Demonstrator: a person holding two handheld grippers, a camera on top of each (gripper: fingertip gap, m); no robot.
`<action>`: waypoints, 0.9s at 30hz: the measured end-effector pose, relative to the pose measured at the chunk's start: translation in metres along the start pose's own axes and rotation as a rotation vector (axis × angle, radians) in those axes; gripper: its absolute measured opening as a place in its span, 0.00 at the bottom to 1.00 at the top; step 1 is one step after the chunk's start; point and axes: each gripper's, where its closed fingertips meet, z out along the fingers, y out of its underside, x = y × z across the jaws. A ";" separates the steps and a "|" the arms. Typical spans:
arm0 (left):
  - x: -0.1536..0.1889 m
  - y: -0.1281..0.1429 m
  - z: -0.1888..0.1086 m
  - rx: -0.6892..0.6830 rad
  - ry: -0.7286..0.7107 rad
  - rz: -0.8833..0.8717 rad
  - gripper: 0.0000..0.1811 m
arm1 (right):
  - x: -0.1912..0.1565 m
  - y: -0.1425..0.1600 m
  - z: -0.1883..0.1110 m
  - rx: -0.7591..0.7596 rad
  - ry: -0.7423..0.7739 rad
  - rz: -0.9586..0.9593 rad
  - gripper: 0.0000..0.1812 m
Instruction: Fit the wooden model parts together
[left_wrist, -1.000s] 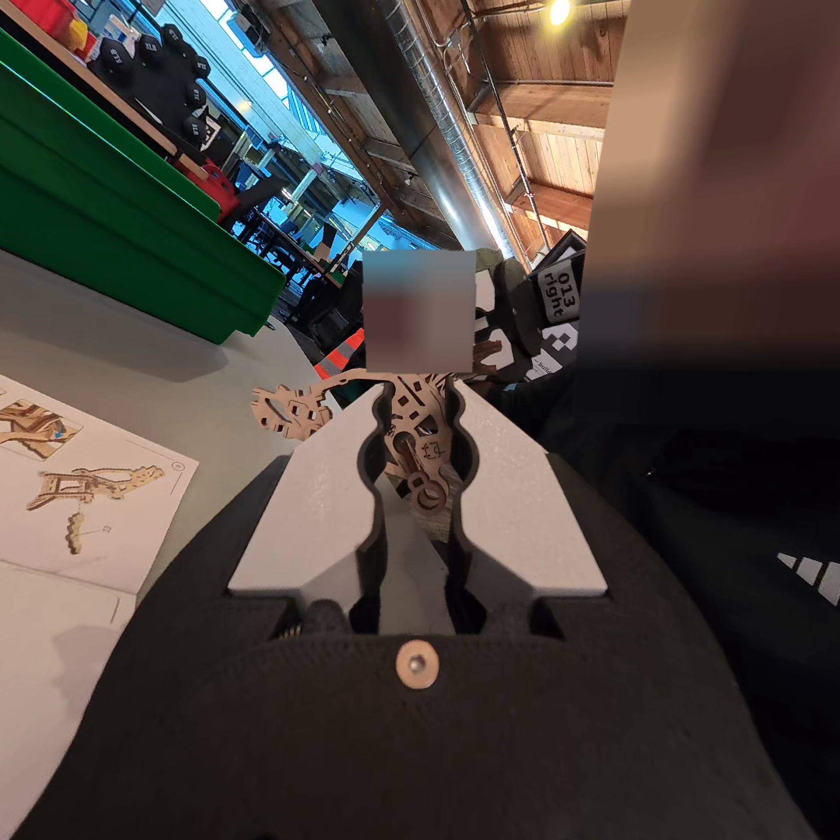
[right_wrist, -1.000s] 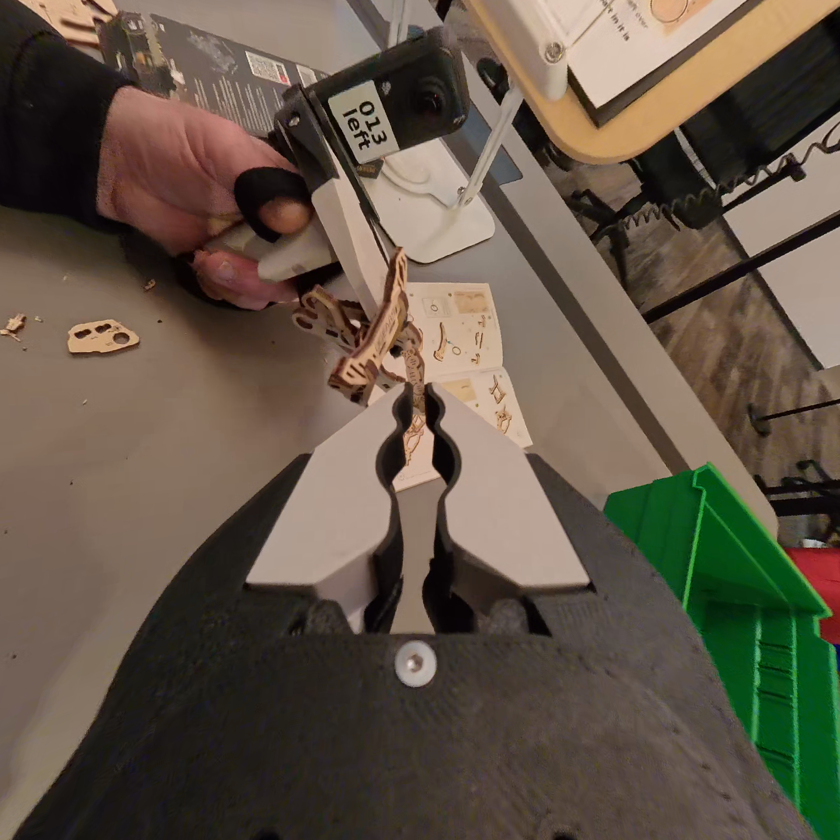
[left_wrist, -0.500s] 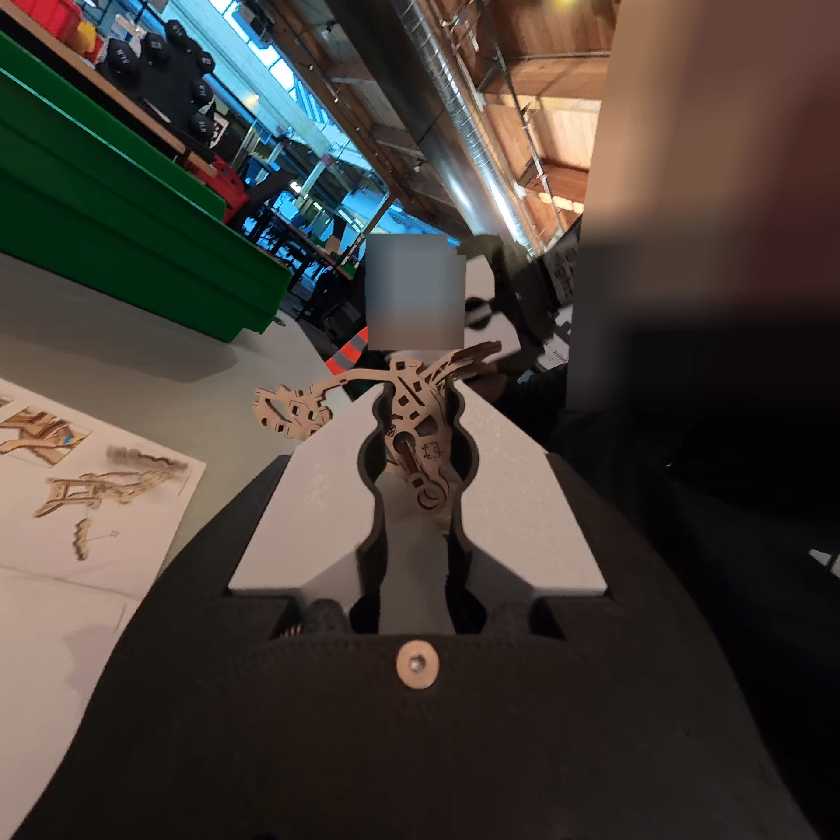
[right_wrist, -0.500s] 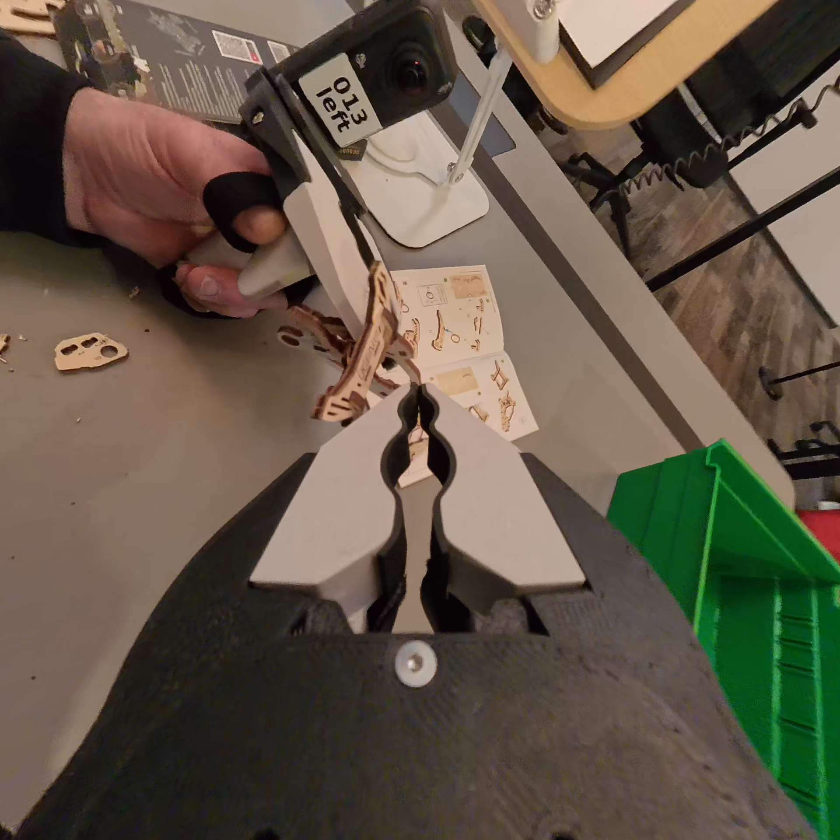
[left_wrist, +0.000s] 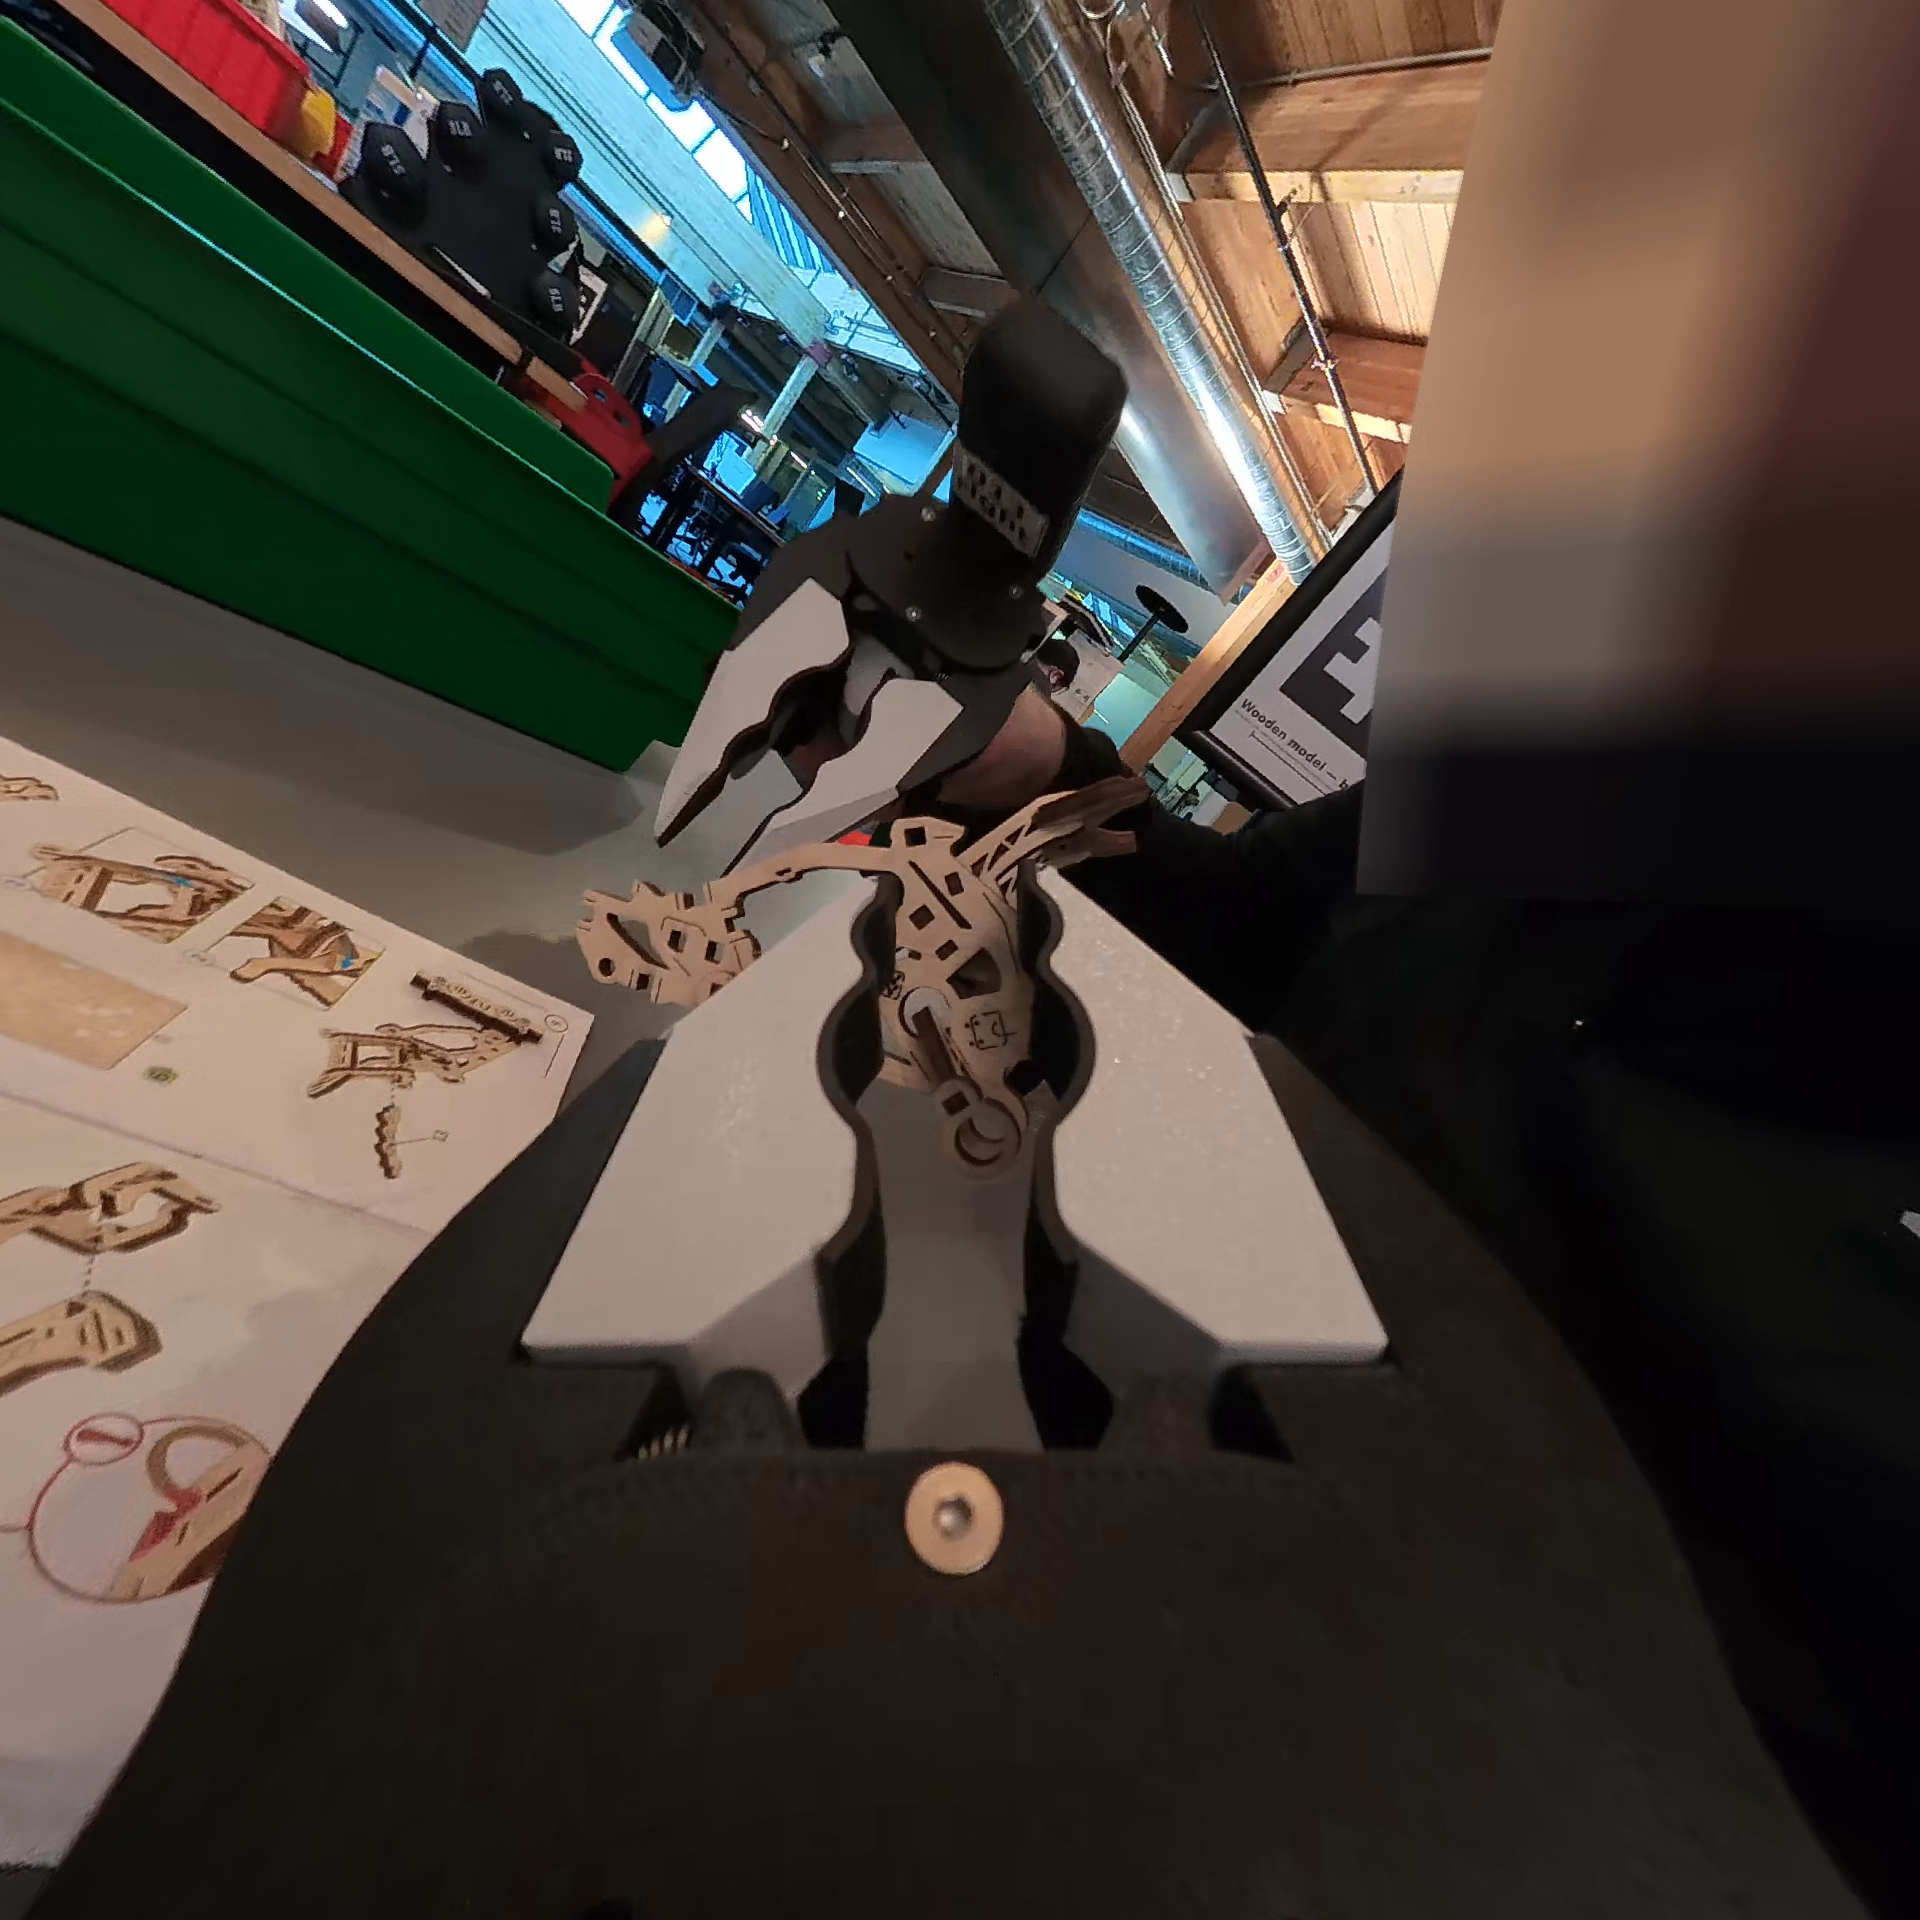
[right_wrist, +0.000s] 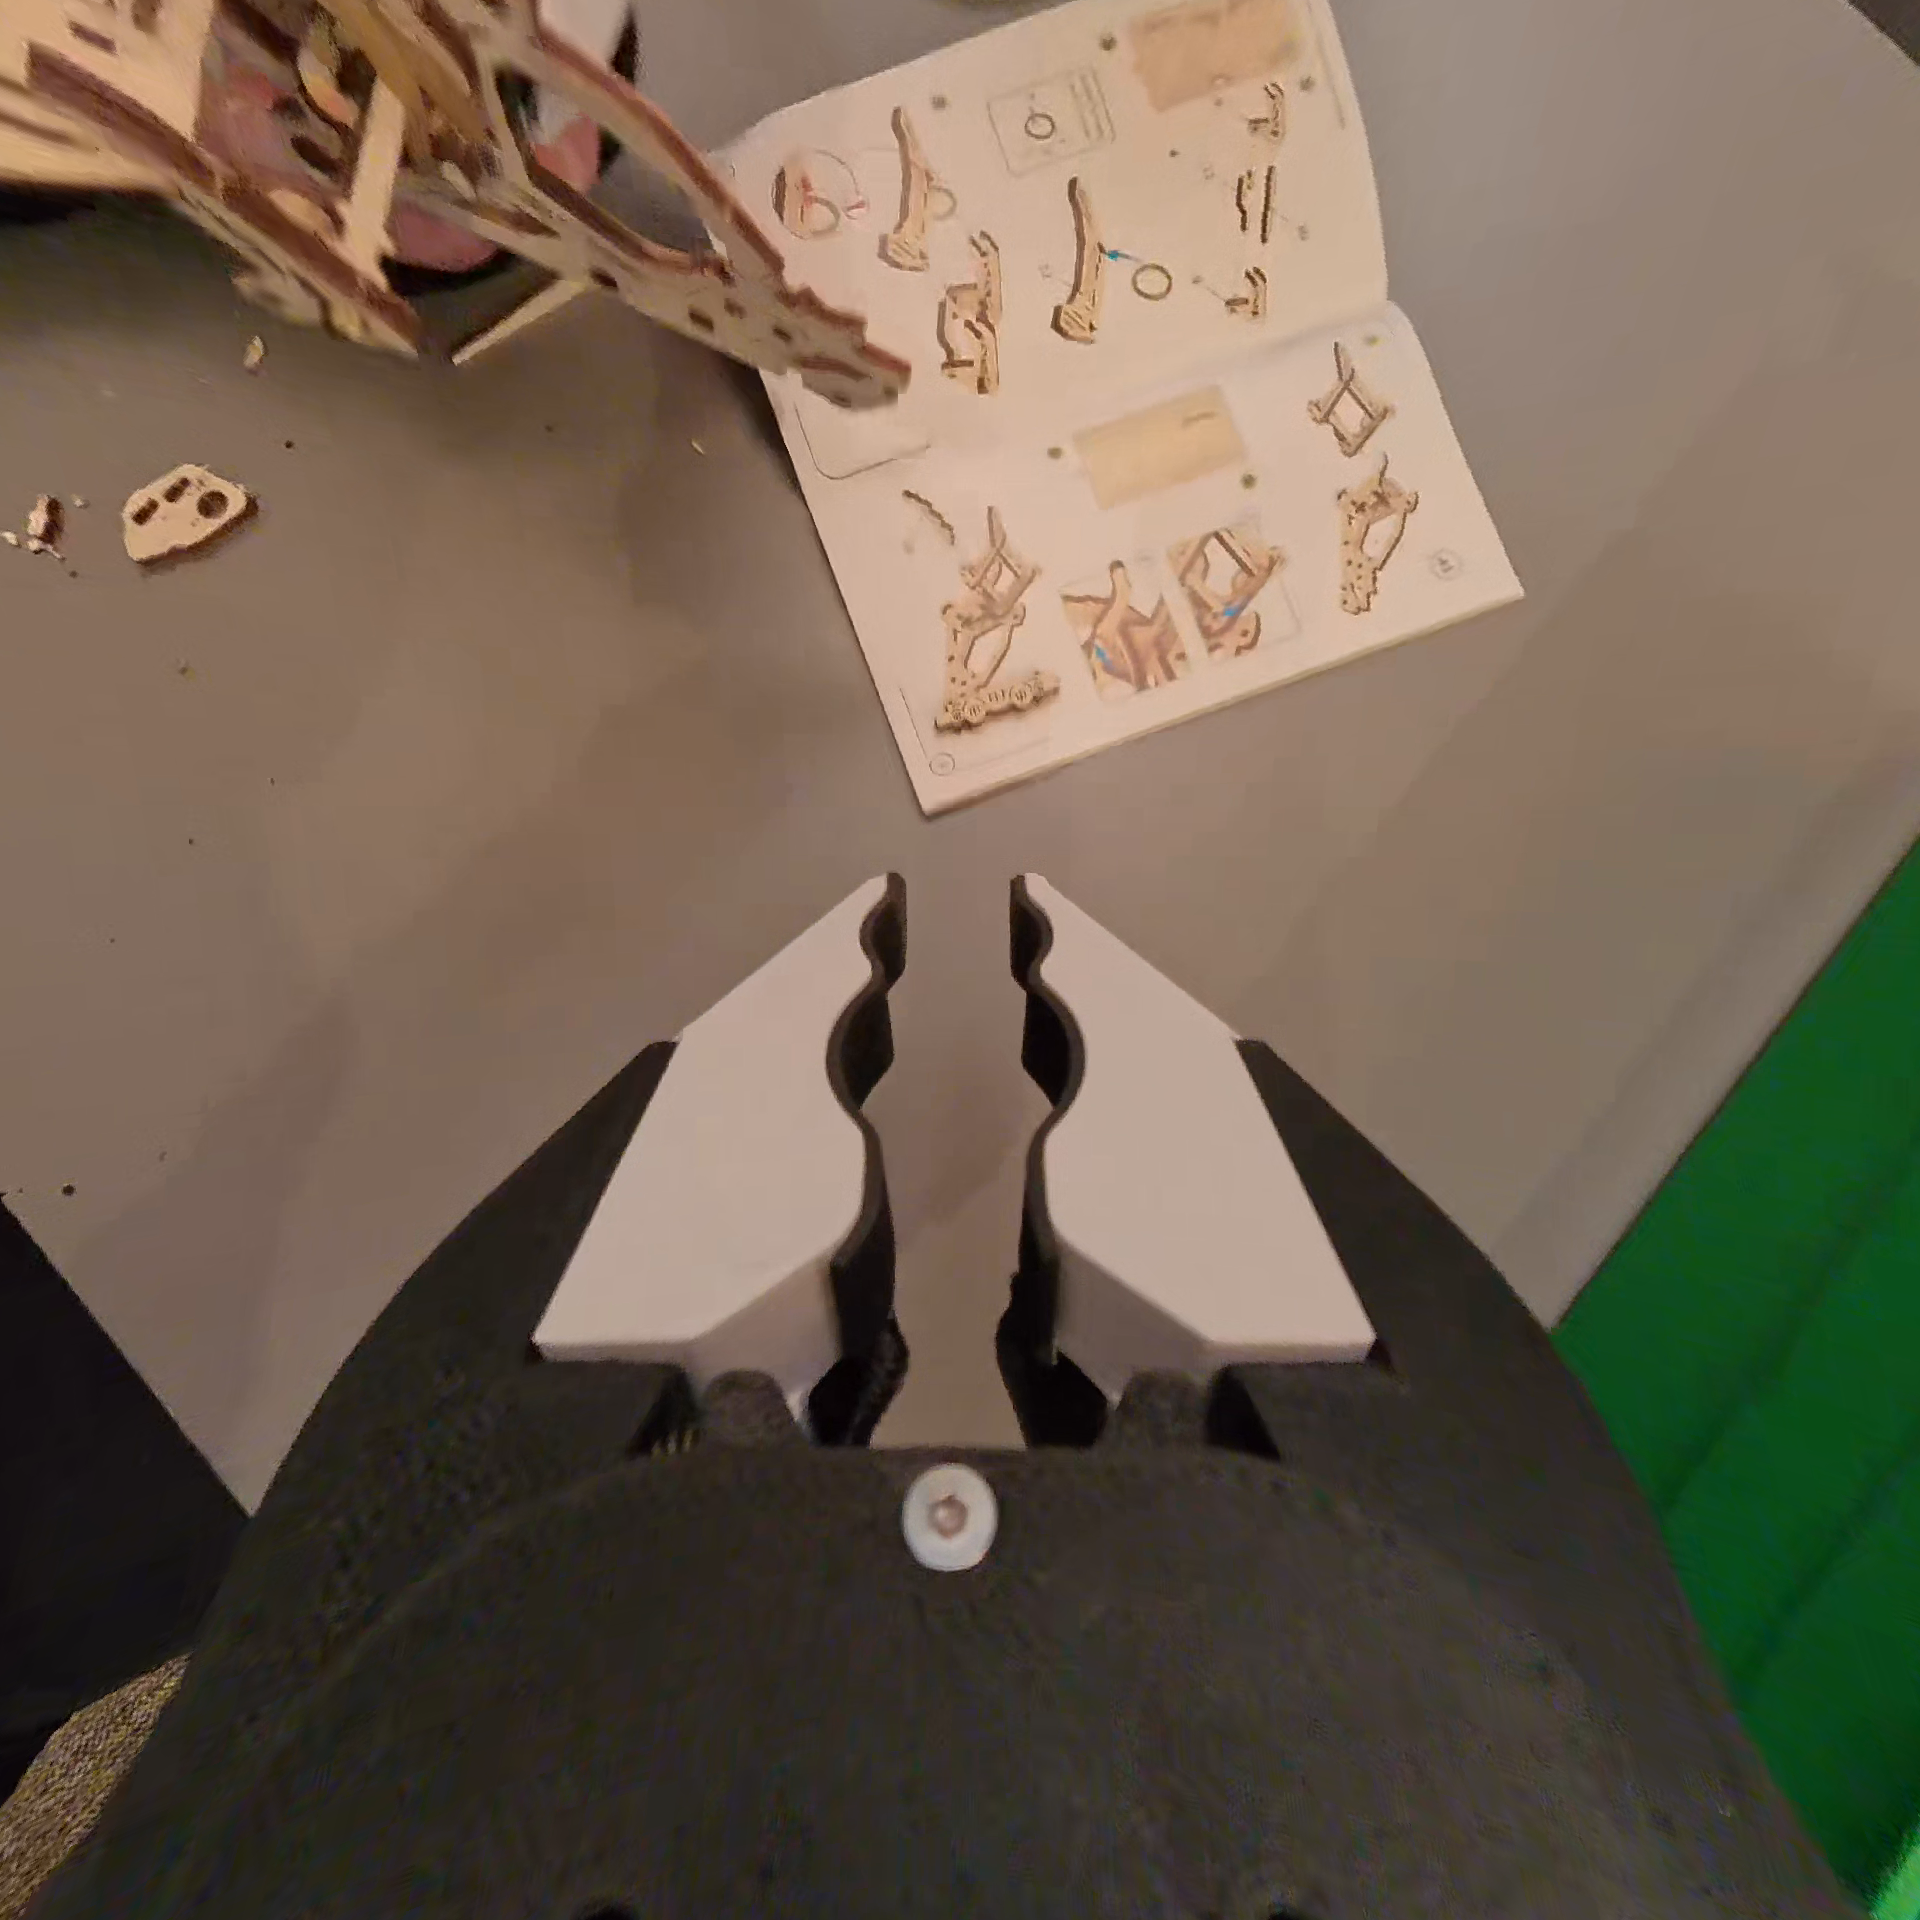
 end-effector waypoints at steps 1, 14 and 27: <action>-0.001 0.000 0.000 -0.003 -0.001 -0.001 0.11 | 0.000 -0.005 0.004 -0.003 -0.002 -0.025 0.09; 0.002 -0.003 -0.006 0.022 0.027 -0.012 0.11 | 0.014 -0.021 0.058 -0.356 -0.146 -0.720 0.17; 0.003 -0.004 -0.007 0.023 0.038 -0.017 0.11 | 0.004 0.001 0.061 -0.494 -0.337 -0.521 0.03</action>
